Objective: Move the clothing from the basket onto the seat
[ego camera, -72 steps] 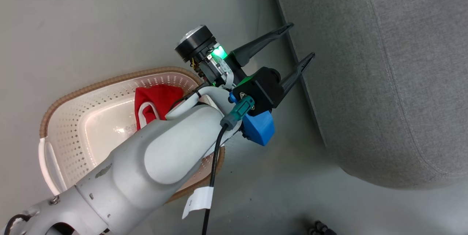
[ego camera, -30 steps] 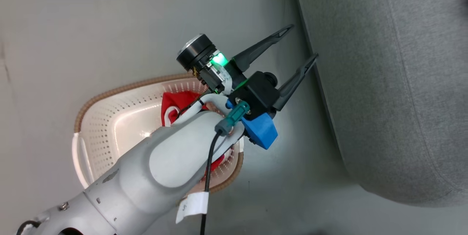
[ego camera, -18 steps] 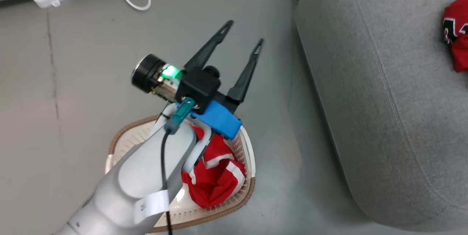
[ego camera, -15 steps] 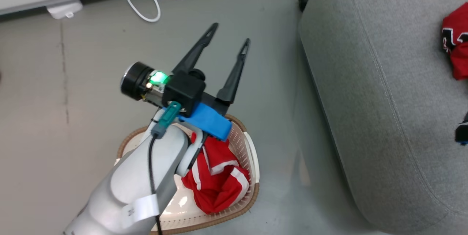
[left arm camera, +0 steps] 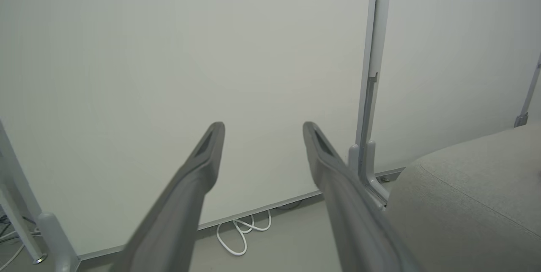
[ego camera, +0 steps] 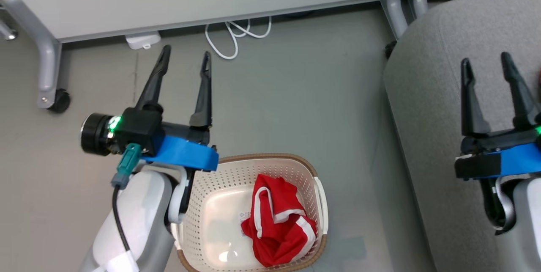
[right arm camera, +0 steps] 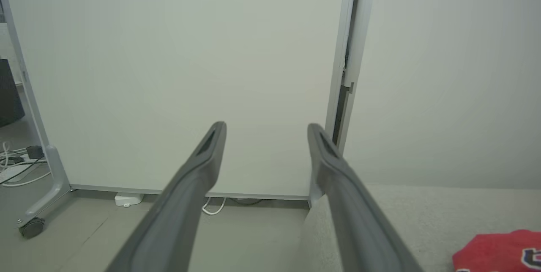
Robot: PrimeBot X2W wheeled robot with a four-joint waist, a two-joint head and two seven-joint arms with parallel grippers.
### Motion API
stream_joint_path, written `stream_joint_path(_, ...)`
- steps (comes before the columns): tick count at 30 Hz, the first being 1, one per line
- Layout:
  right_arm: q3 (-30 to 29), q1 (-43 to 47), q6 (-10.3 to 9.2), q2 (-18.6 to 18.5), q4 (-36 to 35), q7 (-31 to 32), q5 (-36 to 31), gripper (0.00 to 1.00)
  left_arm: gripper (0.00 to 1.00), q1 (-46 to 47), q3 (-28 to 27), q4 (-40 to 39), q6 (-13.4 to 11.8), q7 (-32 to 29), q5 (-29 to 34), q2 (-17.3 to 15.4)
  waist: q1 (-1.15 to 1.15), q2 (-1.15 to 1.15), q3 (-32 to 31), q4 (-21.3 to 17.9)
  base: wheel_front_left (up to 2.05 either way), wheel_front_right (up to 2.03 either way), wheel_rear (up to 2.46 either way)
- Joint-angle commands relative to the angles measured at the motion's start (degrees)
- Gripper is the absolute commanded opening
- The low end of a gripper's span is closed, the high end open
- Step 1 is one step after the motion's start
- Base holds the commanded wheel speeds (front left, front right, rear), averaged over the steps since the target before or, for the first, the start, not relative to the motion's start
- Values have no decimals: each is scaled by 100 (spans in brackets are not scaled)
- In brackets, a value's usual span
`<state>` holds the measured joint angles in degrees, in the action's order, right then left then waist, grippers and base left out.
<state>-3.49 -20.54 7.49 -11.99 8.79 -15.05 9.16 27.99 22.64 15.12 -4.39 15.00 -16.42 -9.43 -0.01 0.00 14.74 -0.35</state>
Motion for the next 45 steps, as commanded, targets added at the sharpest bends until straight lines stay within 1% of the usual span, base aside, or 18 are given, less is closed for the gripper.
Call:
stream_joint_path(1,30,104,1,25,-2,-20,4,100,100,-98,-93,-35,30,27,57,12,1,0,-123,121,0,0,0)
stream_joint_path(5,241,204,1,111,48,-20,30,100,100,-452,-521,-156,98,27,258,128,1,0,-286,245,0,0,0)
stream_joint_path(8,320,360,1,183,101,-20,35,100,100,-714,-760,-194,201,25,389,205,1,0,-420,309,0,0,0)
stream_joint_path(18,307,913,1,417,183,-20,51,100,100,-1459,-1351,-299,511,23,728,449,1,0,-739,355,0,0,0)
stream_joint_path(25,200,1254,1,555,244,-20,56,100,100,-1848,-1597,-225,687,23,857,541,1,0,-957,363,0,0,0)
stream_joint_path(31,124,1506,1,663,247,-20,54,100,100,-2064,-1734,-201,787,23,954,595,1,0,-1089,394,0,0,0)
stream_joint_path(45,50,1689,1,768,311,-20,58,100,100,-2172,-1771,-122,887,23,1020,650,1,0,-1150,432,0,0,0)
